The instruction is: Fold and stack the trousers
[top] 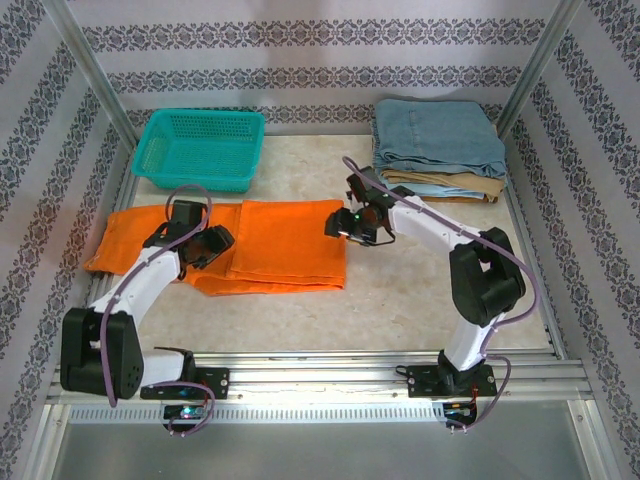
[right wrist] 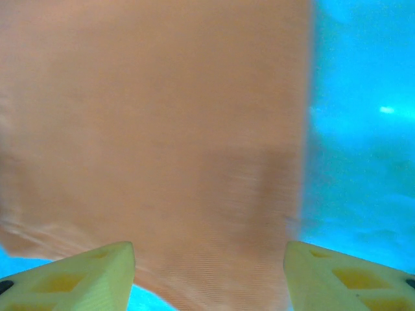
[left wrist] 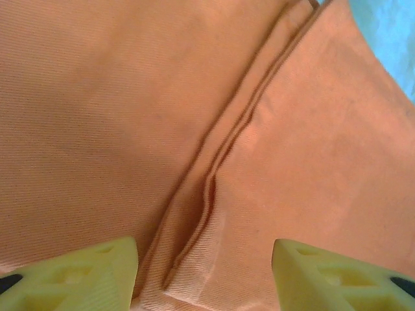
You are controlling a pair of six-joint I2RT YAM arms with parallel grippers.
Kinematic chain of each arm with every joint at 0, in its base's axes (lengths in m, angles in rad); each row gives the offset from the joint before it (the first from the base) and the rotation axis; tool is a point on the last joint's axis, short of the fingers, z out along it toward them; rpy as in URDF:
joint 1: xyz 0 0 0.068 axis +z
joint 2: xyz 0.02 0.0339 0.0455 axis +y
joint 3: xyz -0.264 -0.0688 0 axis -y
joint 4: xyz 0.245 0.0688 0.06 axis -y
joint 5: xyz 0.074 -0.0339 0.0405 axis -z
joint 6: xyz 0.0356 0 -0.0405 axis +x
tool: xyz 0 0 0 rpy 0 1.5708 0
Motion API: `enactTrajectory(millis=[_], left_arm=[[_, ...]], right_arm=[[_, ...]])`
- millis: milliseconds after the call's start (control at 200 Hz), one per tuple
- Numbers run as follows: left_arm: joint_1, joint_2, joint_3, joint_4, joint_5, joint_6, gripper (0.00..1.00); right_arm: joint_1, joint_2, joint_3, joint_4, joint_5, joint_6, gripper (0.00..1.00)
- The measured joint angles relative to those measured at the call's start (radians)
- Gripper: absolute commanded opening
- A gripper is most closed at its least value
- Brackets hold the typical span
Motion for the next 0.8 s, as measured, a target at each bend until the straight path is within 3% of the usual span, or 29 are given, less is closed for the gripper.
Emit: enactTrajectory(millis=[280, 475, 804], left_arm=[[-0.052, 0.05, 0.106, -0.064, -0.025, 0.079, 0.57], [-0.056, 0.121, 0.139, -0.09, -0.039, 0.12, 0.58], [-0.057, 0.233, 0.139, -0.116, -0.075, 0.148, 0.57]], right_arm=[[-0.051, -0.06, -0.154, 0.069, -0.056, -0.057, 0.62], [-0.103, -0.117, -0.289, 0.257, -0.097, -0.026, 0.62], [-0.089, -0.047, -0.32, 0.451, -0.196, 0.004, 0.61]])
